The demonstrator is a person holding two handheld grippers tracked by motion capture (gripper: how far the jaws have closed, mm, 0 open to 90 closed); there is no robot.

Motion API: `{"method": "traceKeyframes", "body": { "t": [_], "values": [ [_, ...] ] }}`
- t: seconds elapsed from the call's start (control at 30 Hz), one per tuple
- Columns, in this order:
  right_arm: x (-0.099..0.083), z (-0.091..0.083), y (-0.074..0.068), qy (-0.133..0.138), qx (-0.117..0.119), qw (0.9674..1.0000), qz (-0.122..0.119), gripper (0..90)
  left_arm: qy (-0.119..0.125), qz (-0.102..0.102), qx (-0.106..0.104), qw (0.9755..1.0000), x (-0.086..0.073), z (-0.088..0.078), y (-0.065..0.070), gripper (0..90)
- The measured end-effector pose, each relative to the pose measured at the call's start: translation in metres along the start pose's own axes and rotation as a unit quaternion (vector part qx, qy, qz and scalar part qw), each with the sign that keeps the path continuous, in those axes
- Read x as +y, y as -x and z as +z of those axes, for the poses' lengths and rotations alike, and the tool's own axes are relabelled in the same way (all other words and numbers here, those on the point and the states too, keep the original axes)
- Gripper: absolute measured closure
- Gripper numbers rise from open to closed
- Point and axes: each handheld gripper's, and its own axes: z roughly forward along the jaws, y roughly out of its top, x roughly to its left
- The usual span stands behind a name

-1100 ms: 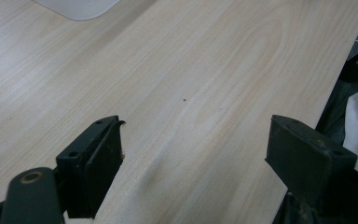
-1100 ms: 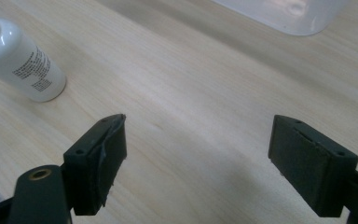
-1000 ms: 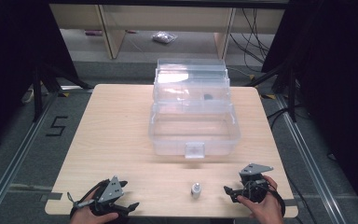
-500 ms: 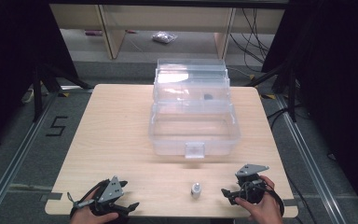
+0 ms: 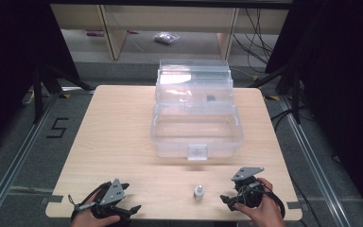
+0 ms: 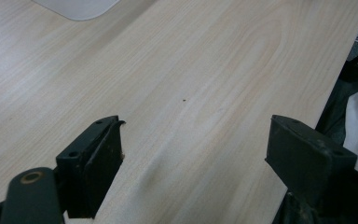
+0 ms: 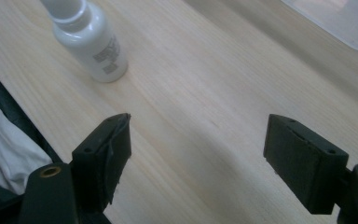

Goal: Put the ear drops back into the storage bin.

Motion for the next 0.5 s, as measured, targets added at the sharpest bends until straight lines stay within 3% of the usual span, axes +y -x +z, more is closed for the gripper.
{"method": "traceKeyframes", "body": {
  "t": [0.1,0.23,0.27,0.33,0.43,0.47,0.5],
  "values": [
    [0.005,-0.001,-0.005,-0.010,0.008,0.9998,-0.016,25.2,0.002,-0.013,-0.001,0.9999,-0.001,0.001,0.001,17.9],
    [0.014,0.003,-0.012,-0.019,0.016,0.9989,-0.039,25.7,0.004,-0.006,0.001,1.0000,0.000,0.000,0.000,17.9],
    [0.016,0.002,-0.015,-0.022,0.005,0.9991,-0.036,25.8,0.002,-0.014,0.000,0.9999,-0.001,0.001,0.001,17.9],
    [0.019,0.003,-0.020,-0.025,0.018,0.9983,-0.049,26.1,-0.003,-0.002,-0.002,1.0000,0.000,0.001,0.000,17.9],
    [0.026,0.005,-0.026,-0.028,0.024,0.9968,-0.071,26.3,0.003,-0.013,0.000,0.9999,-0.001,0.001,0.001,17.9],
    [0.027,0.006,-0.029,-0.032,0.024,0.9971,-0.065,26.9,0.004,-0.005,0.000,1.0000,0.000,0.000,0.000,17.9],
    [0.030,0.007,-0.030,-0.029,0.026,0.9962,-0.079,27.7,0.004,-0.012,0.000,0.9999,-0.001,0.001,0.001,17.9]
  ]
}}
